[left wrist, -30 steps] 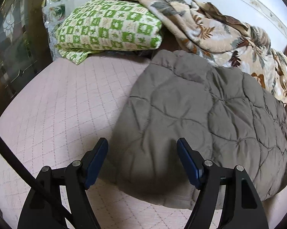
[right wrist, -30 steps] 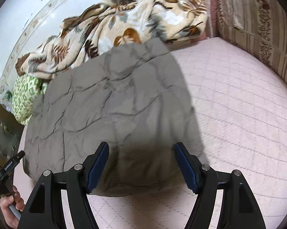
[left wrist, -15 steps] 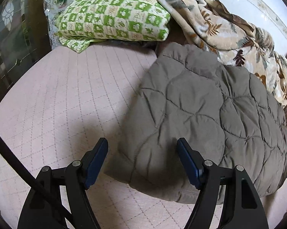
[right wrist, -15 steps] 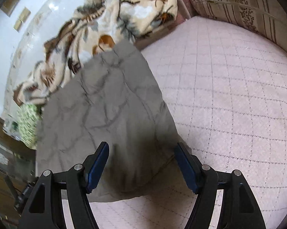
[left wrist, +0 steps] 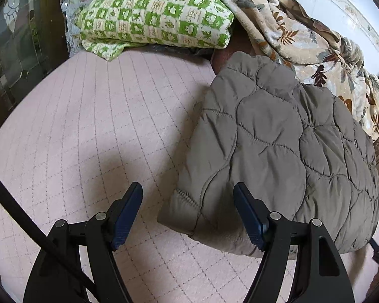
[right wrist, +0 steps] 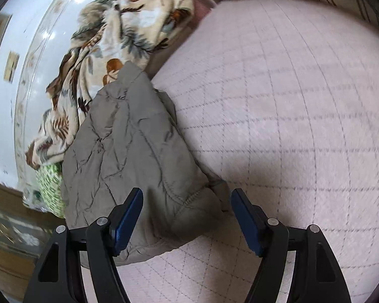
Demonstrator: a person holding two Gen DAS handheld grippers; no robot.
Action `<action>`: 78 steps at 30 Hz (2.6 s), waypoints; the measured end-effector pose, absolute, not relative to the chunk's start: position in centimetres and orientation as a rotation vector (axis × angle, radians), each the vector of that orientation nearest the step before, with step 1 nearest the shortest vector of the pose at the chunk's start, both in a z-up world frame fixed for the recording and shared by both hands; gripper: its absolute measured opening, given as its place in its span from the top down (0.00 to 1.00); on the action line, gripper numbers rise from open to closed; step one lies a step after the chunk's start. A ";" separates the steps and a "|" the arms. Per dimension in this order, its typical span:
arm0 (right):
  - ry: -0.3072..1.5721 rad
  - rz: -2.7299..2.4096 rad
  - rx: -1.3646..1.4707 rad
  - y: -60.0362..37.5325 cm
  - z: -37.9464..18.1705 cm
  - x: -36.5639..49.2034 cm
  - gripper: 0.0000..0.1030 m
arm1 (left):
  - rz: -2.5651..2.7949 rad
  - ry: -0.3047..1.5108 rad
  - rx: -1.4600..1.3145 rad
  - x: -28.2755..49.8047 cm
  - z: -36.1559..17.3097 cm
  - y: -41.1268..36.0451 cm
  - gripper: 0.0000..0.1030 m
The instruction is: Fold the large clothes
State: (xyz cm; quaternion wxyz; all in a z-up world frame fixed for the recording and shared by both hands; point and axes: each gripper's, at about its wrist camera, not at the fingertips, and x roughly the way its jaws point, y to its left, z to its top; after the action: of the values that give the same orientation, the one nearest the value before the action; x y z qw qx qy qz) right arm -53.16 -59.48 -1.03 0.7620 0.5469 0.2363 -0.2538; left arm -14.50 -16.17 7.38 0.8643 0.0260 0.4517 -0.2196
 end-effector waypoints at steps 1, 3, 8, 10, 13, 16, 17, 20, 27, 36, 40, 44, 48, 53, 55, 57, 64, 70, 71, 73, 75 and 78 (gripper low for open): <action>0.503 -0.548 1.214 -59.5 -1.4 -53.3 0.24 | -0.465 0.962 0.044 -14.4 7.2 -16.1 0.29; 0.480 -0.532 1.273 -59.5 -2.3 -53.6 0.23 | -0.470 0.985 0.025 -14.1 6.8 -15.9 0.29; 0.487 -0.490 1.327 -58.9 -3.3 -53.0 0.23 | -0.497 1.046 -0.071 -13.5 6.2 -15.1 0.29; 0.495 -0.488 1.318 -58.6 -3.3 -52.6 0.21 | -0.503 1.068 -0.109 -13.3 6.0 -14.7 0.28; 0.495 -0.488 1.318 -58.5 -3.5 -52.1 0.19 | -0.518 1.097 -0.164 -13.0 5.6 -14.0 0.28; 0.488 -0.481 1.342 -58.6 -4.0 -51.7 0.19 | -0.535 1.124 -0.206 -12.7 5.2 -13.5 0.28; 0.489 -0.471 1.354 -58.5 -4.3 -51.5 0.19 | -0.537 1.128 -0.212 -12.7 5.1 -13.5 0.28; 0.490 -0.460 1.348 -58.2 -4.4 -50.9 0.18 | -0.552 1.146 -0.238 -12.5 4.8 -13.3 0.27; 0.451 -0.460 1.349 -58.0 -4.6 -50.3 0.12 | -0.591 1.189 -0.324 -12.0 3.2 -13.4 0.23; 0.424 -0.462 1.339 -58.2 -4.7 -49.4 0.11 | -0.599 1.193 -0.415 -11.2 1.1 -14.4 0.11; 0.429 -0.457 1.315 -58.3 -4.7 -48.7 0.11 | -0.591 1.172 -0.401 -10.8 0.9 -15.1 0.08; 0.442 -0.460 1.275 -58.2 -4.6 -48.3 0.17 | -0.590 1.138 -0.368 -10.9 1.1 -15.6 0.09; 0.445 -0.466 1.245 -58.1 -4.6 -48.0 0.39 | -0.590 1.079 -0.293 -11.2 2.1 -16.5 0.30; 0.496 -0.533 1.056 -56.9 -1.7 -46.8 0.59 | -0.562 0.939 -0.090 -12.8 4.6 -18.4 0.57; 0.528 -0.579 0.917 -55.7 0.0 -45.9 0.64 | -0.547 0.897 -0.023 -13.3 5.1 -19.0 0.62; 0.557 -0.614 0.795 -54.7 1.3 -45.2 0.66 | -0.538 0.863 0.030 -13.7 5.4 -19.4 0.64; 0.600 -0.679 0.530 -52.6 3.5 -43.9 0.69 | -0.512 0.773 0.150 -14.8 6.5 -20.6 0.68; 0.607 -0.719 0.331 -50.4 5.1 -42.9 0.70 | -0.496 0.709 0.191 -15.8 7.7 -20.7 0.69; 0.604 -0.722 0.313 -50.2 5.4 -42.9 0.70 | -0.492 0.697 0.199 -16.0 7.9 -20.8 0.69; 0.602 -0.726 0.289 -49.9 5.7 -42.8 0.70 | -0.489 0.675 0.213 -16.4 8.3 -20.9 0.69; 0.597 -0.731 0.270 -49.6 6.0 -42.6 0.70 | -0.485 0.657 0.221 -16.7 8.7 -20.9 0.69; 0.585 -0.739 0.241 -49.1 6.5 -42.8 0.70 | -0.483 0.633 0.226 -17.2 9.4 -20.9 0.69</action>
State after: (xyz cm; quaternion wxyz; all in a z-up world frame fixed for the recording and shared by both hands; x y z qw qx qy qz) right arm -42.76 -49.11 6.49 0.8841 0.1157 0.2812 -0.3549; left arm -17.16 -20.87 9.39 0.9155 0.1096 0.3077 -0.2347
